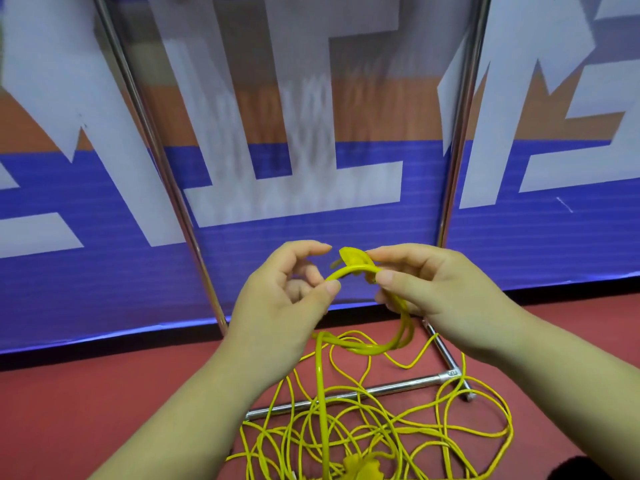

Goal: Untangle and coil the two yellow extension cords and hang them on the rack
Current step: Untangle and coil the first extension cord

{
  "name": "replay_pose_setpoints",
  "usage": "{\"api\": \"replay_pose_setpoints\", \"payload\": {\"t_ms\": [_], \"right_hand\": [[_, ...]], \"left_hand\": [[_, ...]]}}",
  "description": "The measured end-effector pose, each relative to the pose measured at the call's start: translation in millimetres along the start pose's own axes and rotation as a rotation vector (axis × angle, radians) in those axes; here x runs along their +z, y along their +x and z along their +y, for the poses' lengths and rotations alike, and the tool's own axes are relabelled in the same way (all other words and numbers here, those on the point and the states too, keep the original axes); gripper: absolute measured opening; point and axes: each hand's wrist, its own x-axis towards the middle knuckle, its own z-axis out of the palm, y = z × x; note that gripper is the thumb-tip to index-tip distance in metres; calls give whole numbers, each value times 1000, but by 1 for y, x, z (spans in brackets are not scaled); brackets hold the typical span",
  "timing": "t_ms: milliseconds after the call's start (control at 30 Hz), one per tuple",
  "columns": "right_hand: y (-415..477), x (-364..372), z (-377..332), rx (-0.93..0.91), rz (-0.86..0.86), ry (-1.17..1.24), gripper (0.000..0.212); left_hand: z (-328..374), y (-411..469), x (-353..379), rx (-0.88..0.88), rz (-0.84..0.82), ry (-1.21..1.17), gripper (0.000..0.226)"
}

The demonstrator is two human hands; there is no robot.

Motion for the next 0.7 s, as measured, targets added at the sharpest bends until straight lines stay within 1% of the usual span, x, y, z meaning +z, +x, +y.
{"api": "replay_pose_setpoints", "payload": {"t_ms": [67, 133, 233, 333, 400, 500, 567, 633, 700], "right_hand": [[0, 1, 0, 8, -27, -18, 21], [1, 1, 1, 2, -51, -44, 20], [2, -3, 1, -4, -83, -71, 22], [2, -7, 3, -6, -106, -65, 31], [3, -6, 5, -35, -107, -128, 37], [5, -5, 6, -107, -43, -278, 33], [6, -8, 5, -140, -14, -288, 31], [5, -9, 3, -167, -23, -286, 29], [5, -9, 2, -210, -12, -331, 31]], "left_hand": [[0, 0, 1, 8, 2, 81, 43], [0, 1, 2, 41, -1, 163, 45], [0, 1, 4, 67, -16, 222, 38], [-3, 3, 6, 38, 14, 241, 28], [-4, 4, 7, 29, 27, 230, 26], [-5, 6, 8, 26, 12, 190, 24], [-3, 8, 8, 14, 0, 119, 21], [-3, 9, 7, -17, 5, 53, 19], [-5, 11, 4, -62, 10, -19, 15]]}}
